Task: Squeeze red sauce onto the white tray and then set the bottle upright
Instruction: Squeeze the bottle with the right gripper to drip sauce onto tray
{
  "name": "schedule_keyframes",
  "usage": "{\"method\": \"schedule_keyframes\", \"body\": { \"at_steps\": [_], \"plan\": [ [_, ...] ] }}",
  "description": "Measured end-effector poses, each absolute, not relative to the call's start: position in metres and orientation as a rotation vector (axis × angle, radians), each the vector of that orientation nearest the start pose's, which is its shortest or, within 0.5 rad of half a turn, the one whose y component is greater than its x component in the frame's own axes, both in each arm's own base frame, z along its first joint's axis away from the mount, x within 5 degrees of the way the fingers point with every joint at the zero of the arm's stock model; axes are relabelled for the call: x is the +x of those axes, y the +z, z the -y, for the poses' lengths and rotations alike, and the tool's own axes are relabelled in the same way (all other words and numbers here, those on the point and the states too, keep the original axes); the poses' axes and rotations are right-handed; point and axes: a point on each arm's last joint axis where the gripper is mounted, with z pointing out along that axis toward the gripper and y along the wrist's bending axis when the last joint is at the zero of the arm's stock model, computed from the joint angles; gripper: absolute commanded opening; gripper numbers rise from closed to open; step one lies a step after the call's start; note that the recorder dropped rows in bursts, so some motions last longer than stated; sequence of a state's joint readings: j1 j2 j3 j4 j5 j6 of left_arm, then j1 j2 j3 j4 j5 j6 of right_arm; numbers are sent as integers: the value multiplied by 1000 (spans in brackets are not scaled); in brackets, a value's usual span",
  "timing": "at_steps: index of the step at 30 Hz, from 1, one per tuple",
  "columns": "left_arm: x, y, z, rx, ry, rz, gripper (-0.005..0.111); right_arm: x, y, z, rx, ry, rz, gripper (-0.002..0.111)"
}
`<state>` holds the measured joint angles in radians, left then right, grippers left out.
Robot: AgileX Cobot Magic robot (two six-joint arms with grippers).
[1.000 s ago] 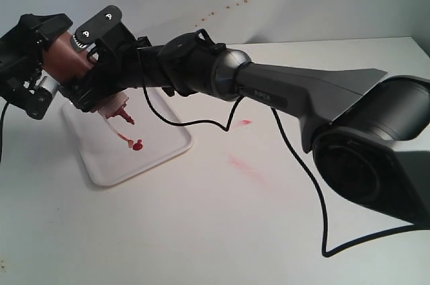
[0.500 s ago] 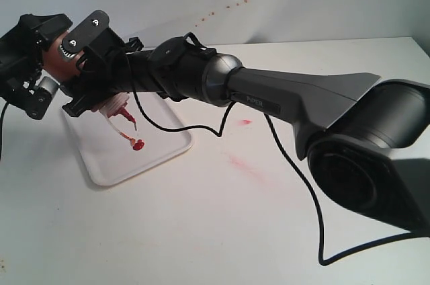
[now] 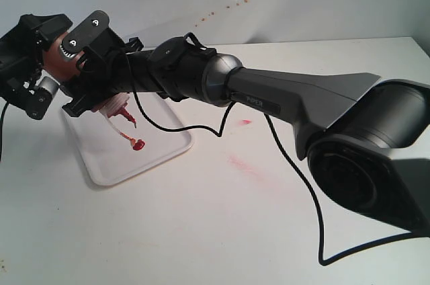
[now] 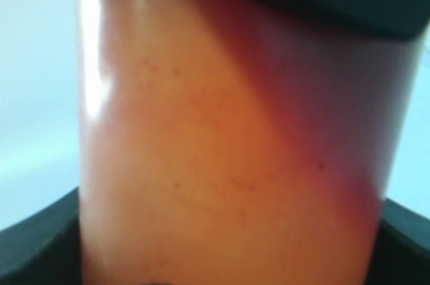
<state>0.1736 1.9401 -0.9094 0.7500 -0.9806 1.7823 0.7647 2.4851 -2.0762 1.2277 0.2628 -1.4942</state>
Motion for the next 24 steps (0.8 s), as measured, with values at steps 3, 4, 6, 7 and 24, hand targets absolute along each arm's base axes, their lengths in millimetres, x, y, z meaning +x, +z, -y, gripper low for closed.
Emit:
{"method": "schedule_keyframes", "body": {
  "at_steps": [3,4,6,7,24],
  "plan": [
    [381,174,-15,1788,1298,-471,0,398,171,-413,-1141,558,-1659,0],
    [381,174,-15,1786,1296,-473,0,398,171,-413,-1141,558,-1659,0],
    [381,174,-15,1786,1293,-476,0,398,171,-413,-1144,561,-1659,1],
    [381,173,-15,1787,1292,-478,0,398,171,-413,-1144,561,-1659,5],
    [378,165,-20,1756,1226,-676,0,398,170,-411,-1194,527,-1645,105]
  ]
}}
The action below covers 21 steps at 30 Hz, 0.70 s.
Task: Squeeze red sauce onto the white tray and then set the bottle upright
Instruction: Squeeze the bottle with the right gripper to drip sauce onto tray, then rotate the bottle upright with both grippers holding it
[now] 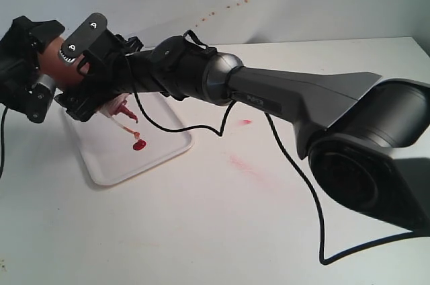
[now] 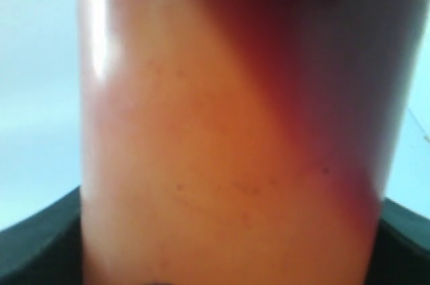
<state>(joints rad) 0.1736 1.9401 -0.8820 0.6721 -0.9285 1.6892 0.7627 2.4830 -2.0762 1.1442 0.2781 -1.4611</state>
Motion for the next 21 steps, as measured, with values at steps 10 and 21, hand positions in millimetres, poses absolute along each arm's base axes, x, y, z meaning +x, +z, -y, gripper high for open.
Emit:
{"method": "schedule_keyframes", "body": {
  "at_steps": [10,21],
  "plan": [
    [365,150,-26,1641,1115,-964,0,400,212,-383,-1283,646,-1683,105],
    [359,145,-31,1291,854,-1299,0,413,252,-309,-1449,790,-1794,105]
  ]
}}
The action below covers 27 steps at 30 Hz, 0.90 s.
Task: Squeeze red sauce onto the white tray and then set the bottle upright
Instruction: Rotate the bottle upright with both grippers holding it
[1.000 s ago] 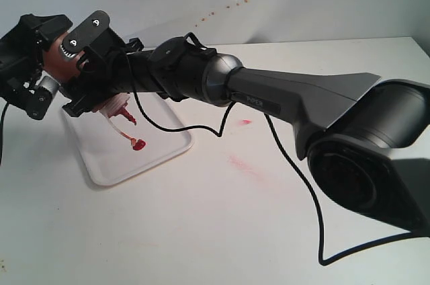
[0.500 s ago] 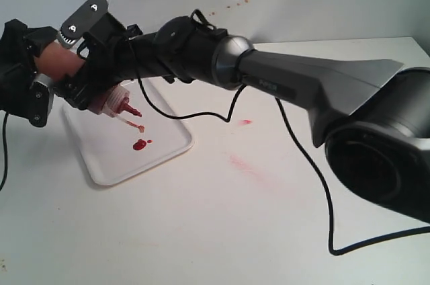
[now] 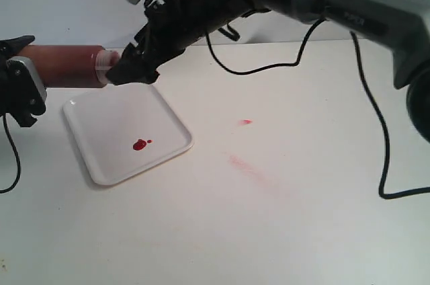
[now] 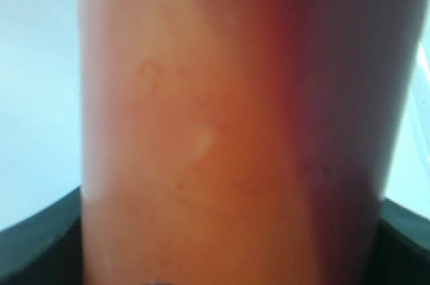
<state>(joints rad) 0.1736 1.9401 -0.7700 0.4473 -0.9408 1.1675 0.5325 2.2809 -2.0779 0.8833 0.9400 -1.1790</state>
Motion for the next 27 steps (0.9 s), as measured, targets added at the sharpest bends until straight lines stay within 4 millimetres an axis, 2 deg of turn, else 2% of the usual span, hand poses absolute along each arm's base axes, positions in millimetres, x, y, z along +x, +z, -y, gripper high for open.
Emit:
{"method": "schedule_keyframes", "body": {
  "at_steps": [4,8,9,10,11,12,13,14,15,18,22,24,27],
  "plan": [
    [359,145,-34,1169,758,-1385,0,414,273,-285,-1466,817,-1795,105],
    [356,144,-45,953,576,-1515,0,412,285,-264,-1513,874,-1807,105],
    [354,145,-51,829,428,-1565,0,412,288,-256,-1526,890,-1816,105],
    [352,145,-54,782,361,-1576,0,413,289,-253,-1521,894,-1814,105],
    [348,146,-56,676,166,-1605,0,415,290,-251,-1503,910,-1803,105],
    [347,146,-56,639,83,-1619,0,415,290,-251,-1493,926,-1796,105],
    [342,145,-51,598,-112,-1643,0,415,290,-253,-1473,988,-1758,105],
    [339,144,-45,622,-190,-1646,0,416,290,-255,-1462,1020,-1741,105],
    [333,141,-36,660,-348,-1650,0,416,289,-261,-1429,1098,-1693,105],
    [324,127,-25,703,-563,-1711,0,412,274,-280,-1428,1193,-1649,105],
    [325,118,-19,647,-639,-1763,0,404,255,-311,-1447,1179,-1624,105],
    [328,120,-8,660,-669,-1755,0,403,247,-327,-1413,1116,-1627,105],
    [332,123,7,708,-694,-1730,0,403,238,-339,-1382,1074,-1643,105]
  ]
}}
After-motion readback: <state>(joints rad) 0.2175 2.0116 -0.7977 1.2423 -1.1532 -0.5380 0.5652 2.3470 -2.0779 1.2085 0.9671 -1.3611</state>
